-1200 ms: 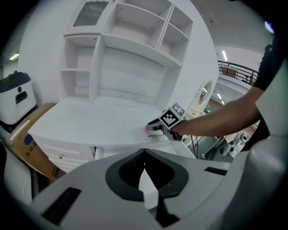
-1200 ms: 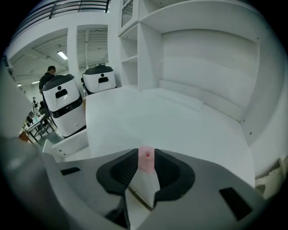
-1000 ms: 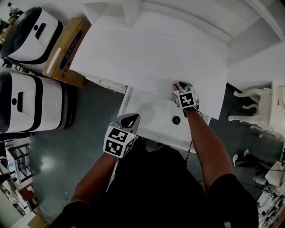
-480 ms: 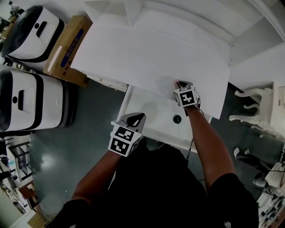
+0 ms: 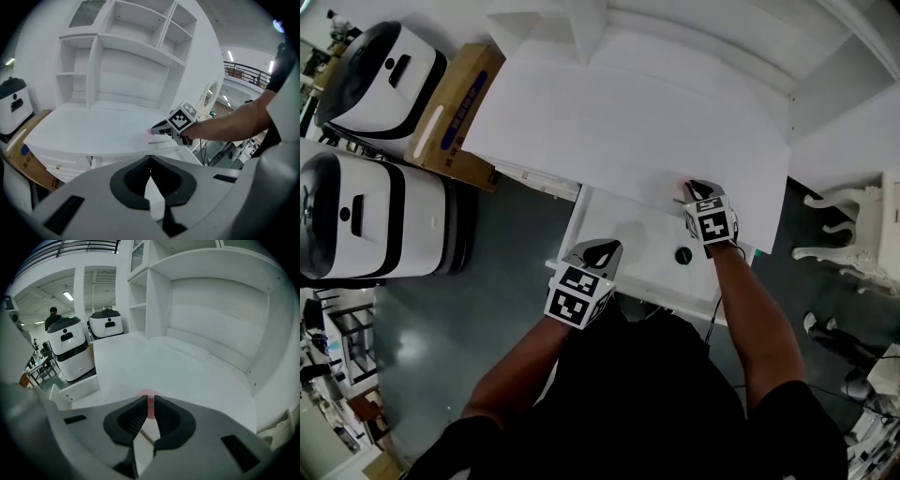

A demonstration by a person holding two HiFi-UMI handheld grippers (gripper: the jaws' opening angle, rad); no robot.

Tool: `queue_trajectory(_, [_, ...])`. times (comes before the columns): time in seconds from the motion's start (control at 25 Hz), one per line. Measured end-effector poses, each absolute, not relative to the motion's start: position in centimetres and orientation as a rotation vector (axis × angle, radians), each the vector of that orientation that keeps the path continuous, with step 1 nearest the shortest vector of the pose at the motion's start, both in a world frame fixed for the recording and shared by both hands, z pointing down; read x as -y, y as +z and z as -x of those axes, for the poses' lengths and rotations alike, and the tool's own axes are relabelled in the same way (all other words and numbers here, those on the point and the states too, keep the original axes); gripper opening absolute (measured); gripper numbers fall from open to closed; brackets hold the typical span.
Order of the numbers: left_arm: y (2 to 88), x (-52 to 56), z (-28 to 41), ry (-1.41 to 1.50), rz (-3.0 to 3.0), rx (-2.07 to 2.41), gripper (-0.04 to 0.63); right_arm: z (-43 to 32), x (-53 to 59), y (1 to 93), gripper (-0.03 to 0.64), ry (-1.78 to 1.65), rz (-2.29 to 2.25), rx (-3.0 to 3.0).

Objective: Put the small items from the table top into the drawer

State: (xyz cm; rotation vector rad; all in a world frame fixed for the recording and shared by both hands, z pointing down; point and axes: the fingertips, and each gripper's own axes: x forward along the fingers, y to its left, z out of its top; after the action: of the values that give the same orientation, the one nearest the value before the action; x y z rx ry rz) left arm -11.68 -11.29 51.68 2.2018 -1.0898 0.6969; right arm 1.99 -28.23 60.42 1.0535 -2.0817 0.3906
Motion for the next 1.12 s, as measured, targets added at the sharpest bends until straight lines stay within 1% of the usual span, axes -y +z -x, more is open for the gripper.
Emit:
queue_trajectory(0.28, [51.9,11.0,11.0,0.696,-2.204,1.068,0.003,-3.3,23.6,56.9,0.057,0.410,-1.078,2.176])
queue_trajectory(0.48, [52.2,10.9,10.0,0.708,-2.197,1.049,0.003,-5.4,19.4,56.7,0.057,0.474,-1.090,2.190])
queue_trajectory(0.84, [52.4,9.9,7.5,0.755,-2.219,1.011,0.003,-10.9,12.2,63.7,0.057,0.580,-1.085,2.028])
queue_trajectory(1.12, [52.9,8.0,5.0,0.797,-2.223,0.961,0.003,-13.5,10.0,70.0,0.057,0.587,-1.004,1.903])
